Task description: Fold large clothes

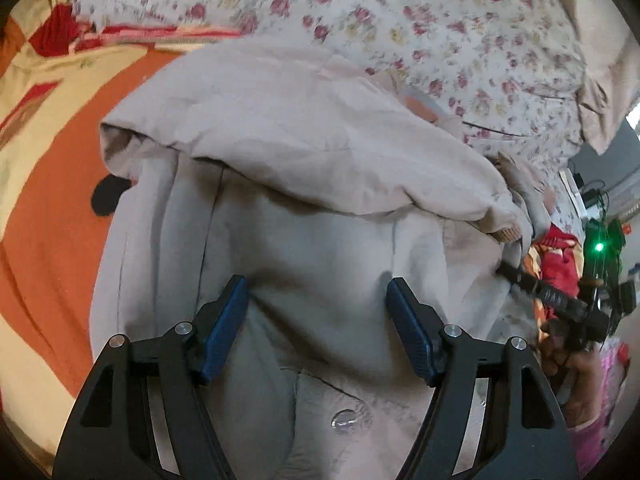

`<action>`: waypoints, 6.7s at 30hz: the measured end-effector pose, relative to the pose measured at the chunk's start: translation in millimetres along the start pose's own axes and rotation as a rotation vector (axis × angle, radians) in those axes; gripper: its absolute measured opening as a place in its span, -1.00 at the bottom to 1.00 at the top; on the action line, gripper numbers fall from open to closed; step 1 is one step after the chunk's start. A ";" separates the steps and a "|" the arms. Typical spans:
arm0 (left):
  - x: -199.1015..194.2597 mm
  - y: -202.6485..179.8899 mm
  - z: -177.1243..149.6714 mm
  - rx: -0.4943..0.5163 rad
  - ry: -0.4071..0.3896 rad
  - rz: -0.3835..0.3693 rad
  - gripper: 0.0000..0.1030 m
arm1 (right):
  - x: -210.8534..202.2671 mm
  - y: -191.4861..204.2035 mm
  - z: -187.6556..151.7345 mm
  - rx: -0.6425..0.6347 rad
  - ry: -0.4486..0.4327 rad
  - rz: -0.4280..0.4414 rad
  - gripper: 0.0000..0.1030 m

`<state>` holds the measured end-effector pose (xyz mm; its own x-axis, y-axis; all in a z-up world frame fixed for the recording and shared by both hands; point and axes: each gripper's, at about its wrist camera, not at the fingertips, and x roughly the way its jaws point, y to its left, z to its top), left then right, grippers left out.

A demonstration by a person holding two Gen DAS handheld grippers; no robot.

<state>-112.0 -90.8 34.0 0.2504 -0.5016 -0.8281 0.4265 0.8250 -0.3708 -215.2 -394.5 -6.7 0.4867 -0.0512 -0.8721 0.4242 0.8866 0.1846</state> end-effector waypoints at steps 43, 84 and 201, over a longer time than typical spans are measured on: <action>-13.9 69.8 28.2 -0.038 -0.132 0.358 0.40 | -19.6 4.1 32.1 0.213 -0.151 0.160 -0.55; -14.9 56.9 137.3 -0.029 -0.066 0.184 0.49 | -43.2 -2.4 -13.3 0.022 -0.087 0.086 -0.62; 161.0 -80.3 172.4 0.571 0.290 0.625 0.07 | -195.3 30.6 -60.0 -0.257 -0.387 0.974 -0.68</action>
<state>43.9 -282.7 3.0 0.3859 0.1457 -0.9109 0.6728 0.6311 0.3860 -343.1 -329.8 142.0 0.7559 0.6264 -0.1907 -0.4269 0.6923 0.5818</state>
